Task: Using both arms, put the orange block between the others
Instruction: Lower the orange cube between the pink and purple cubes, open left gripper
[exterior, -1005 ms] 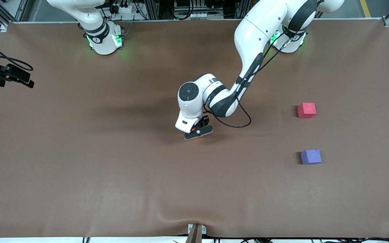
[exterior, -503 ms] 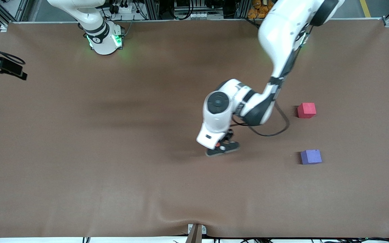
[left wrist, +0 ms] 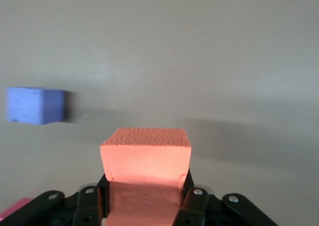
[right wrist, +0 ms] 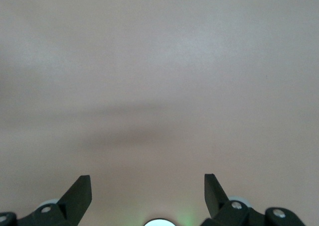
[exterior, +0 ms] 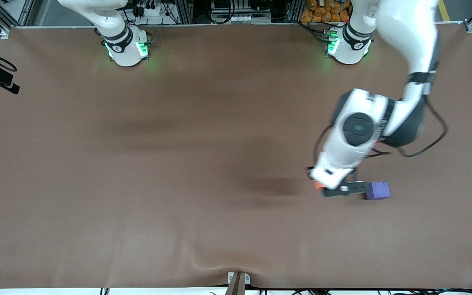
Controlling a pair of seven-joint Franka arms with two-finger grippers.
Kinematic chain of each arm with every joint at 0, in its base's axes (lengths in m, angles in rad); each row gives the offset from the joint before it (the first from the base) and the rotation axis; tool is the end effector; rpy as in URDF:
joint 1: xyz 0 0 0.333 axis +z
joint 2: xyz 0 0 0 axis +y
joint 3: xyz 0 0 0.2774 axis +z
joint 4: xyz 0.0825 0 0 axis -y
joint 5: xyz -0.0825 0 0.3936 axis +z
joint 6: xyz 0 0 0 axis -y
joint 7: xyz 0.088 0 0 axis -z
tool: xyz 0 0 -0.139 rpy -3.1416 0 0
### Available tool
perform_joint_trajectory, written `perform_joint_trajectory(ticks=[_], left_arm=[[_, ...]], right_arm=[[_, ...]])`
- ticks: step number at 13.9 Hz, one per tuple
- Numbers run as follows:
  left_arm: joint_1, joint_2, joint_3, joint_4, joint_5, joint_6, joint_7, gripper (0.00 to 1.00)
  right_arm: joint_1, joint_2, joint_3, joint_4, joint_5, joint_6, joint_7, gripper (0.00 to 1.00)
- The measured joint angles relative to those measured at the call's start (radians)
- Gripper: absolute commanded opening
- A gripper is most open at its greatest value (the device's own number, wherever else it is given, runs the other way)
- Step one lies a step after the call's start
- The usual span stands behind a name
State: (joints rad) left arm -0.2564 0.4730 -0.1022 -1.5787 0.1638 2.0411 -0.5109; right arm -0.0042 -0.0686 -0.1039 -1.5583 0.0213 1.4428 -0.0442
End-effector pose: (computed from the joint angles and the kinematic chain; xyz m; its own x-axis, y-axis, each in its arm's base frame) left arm 0.6379 -0.2183 0.2953 0.9955 0.0864 0.0392 0.0897 -0.9918 -0.0912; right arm 0.5275 -0.0557 0.5864 0.9971 -0.0605 -0.0459 -0.0619 -0.9976 -0.0304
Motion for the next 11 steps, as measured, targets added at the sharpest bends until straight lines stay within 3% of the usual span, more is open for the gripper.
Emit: perform_joint_trajectory(ticks=[6,8,11], left_arm=[[0.289,-0.154,-0.042,-0.418,0.0,0.315,0.374,0.0],[0.35,-0.156,-0.042,-0.512,0.0,0.425,0.437,0.0],[0.394,-0.153,-0.044,-0.589,0.0,0.476,0.456,0.0]], right_arm=[[0.0,0.006,0.006,-0.005,0.0,0.014,-0.01,1.0],[0.0,0.006,0.008,-0.006,0.0,0.014,-0.012,1.0],[0.002,0.01,0.011,-0.006,0.0,0.014,-0.016,1.0]])
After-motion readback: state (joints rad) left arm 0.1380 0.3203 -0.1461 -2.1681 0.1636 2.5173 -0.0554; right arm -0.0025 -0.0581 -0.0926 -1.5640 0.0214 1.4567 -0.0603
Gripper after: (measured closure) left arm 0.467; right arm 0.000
